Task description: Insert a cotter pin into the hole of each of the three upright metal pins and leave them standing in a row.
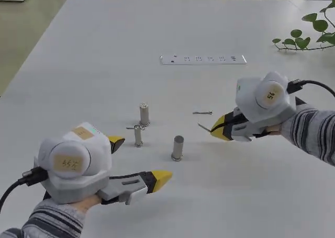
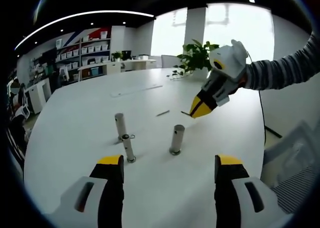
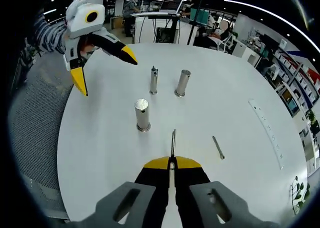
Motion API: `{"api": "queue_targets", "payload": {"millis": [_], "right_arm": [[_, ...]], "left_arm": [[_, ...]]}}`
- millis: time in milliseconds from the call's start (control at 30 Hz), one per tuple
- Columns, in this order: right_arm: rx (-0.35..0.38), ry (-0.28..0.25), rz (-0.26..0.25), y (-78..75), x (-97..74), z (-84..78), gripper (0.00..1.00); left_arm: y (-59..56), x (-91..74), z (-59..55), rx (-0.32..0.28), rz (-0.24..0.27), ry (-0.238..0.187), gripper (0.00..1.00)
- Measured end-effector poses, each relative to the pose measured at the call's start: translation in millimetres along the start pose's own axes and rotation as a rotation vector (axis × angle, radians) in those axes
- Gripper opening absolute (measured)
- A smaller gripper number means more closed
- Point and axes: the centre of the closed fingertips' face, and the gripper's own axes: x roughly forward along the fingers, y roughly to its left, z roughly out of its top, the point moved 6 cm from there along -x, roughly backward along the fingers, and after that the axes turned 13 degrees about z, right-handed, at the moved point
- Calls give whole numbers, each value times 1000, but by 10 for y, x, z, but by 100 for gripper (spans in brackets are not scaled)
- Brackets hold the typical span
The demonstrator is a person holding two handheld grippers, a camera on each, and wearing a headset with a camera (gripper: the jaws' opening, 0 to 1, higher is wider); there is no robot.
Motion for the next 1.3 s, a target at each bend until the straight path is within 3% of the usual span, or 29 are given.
{"api": "queue_targets", "payload": {"millis": [300,600,900,1300], "right_arm": [[-55,14,33,275,26,-18,0],[-151,-5,35,499,66,120,0],[-253,-13,38,668,89,243,0],[-320,-35,59,813,100,396,0]], "left_arm": [[-182,-7,44,-7,-48,7,61],[-292,-19,39,-41,-71,11,49],[-392,-26,64,-107,-104,14,38],[-483,-13,86,-201,-161,17,18]]}}
